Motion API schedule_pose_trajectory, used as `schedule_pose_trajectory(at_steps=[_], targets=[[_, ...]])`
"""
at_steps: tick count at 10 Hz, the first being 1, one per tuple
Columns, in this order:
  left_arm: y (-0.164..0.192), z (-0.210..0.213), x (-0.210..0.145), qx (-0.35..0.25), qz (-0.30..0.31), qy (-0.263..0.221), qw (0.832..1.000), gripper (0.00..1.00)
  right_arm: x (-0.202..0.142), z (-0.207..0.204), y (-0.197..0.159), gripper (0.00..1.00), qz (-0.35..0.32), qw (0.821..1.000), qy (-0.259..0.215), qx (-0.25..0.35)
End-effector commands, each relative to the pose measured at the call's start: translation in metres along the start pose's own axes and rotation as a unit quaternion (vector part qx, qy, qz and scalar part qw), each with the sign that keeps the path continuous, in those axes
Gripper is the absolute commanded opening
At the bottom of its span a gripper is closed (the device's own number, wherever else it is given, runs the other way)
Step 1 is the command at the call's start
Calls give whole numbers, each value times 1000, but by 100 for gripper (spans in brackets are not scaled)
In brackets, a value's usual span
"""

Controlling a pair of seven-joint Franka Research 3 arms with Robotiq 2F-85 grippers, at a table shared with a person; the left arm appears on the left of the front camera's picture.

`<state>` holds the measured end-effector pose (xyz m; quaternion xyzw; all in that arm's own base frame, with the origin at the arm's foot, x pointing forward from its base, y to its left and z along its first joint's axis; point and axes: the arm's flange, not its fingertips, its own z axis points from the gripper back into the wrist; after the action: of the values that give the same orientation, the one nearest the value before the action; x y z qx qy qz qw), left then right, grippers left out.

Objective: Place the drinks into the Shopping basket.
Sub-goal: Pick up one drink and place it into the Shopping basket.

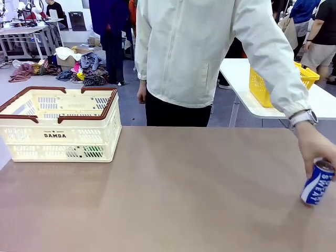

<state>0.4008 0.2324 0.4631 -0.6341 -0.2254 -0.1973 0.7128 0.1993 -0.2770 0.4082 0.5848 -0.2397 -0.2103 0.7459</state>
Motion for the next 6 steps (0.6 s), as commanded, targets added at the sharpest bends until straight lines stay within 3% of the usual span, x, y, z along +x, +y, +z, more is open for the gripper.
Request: schedule_pose_trajectory(at_steps=[1, 6], targets=[[-5, 0, -2, -4, 1, 8, 1000, 100, -2, 3, 2, 100, 9, 1000, 4, 0], [-5, 0, -2, -4, 1, 8, 1000, 100, -2, 3, 2, 100, 9, 1000, 4, 0]])
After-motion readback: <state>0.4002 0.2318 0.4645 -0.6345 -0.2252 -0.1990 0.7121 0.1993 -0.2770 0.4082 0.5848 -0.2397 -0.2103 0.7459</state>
